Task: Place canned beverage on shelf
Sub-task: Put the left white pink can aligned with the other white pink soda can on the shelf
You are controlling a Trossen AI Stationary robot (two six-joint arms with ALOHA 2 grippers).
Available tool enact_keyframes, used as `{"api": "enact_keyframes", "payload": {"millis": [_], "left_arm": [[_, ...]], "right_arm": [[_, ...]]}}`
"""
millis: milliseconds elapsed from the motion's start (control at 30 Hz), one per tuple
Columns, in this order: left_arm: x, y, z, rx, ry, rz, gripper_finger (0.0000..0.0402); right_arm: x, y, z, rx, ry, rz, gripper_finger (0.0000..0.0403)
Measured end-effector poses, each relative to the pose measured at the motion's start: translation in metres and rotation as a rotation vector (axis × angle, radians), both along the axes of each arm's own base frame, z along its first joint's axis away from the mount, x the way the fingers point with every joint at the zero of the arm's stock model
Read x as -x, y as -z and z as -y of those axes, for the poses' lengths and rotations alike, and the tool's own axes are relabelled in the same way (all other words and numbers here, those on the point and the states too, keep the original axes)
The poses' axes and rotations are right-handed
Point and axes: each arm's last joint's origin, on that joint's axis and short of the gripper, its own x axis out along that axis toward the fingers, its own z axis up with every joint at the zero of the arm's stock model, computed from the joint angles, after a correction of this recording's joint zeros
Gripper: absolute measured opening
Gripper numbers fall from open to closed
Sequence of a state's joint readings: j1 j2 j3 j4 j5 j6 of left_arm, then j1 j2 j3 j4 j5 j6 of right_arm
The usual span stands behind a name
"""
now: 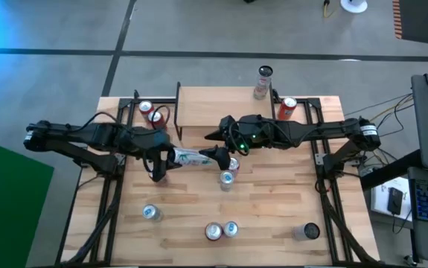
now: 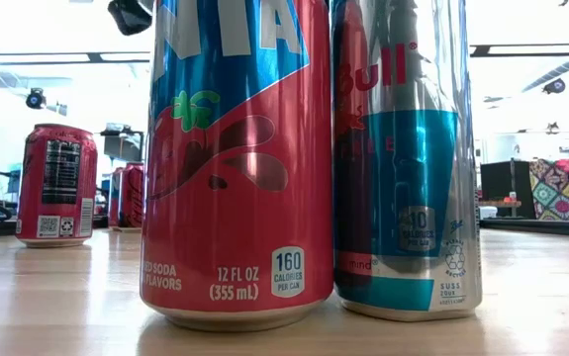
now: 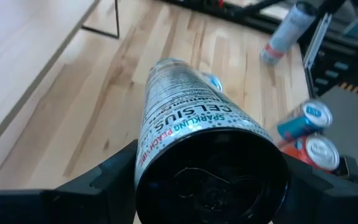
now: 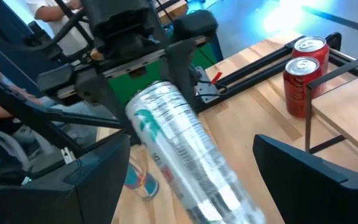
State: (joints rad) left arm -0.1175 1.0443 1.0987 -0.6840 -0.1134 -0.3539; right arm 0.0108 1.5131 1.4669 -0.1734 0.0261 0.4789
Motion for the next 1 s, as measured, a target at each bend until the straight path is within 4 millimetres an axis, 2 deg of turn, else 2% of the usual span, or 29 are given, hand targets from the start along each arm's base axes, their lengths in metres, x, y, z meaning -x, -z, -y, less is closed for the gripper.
{"api": "enact_keyframes", "payload": {"millis": [333, 500, 667, 1000], "left_arm": [[-0.026, 0.009, 0.001, 0.002, -0.008, -0.025, 0.0253], [-0.036, 0.013, 0.006, 0.059, 0.095, -0.055, 0.0253], [-0.043, 0.022, 0.006, 0.044, 0.159, -0.095, 0.0253], [-0.036, 0.019, -0.007, 0.038, 0.167, -0.108, 0.0253]], "right_arm": [[-0.001, -0.003, 0.004, -0.003, 0.003, 0.031, 0.0329], [-0.005, -0.005, 0.005, -0.099, 0.015, 0.075, 0.0329], [-0.011, 0.002, 0.005, -0.113, 0.01, 0.068, 0.0329], [-0.011, 0.012, 0.004, -0.158, -0.014, -0.024, 0.0329]]}}
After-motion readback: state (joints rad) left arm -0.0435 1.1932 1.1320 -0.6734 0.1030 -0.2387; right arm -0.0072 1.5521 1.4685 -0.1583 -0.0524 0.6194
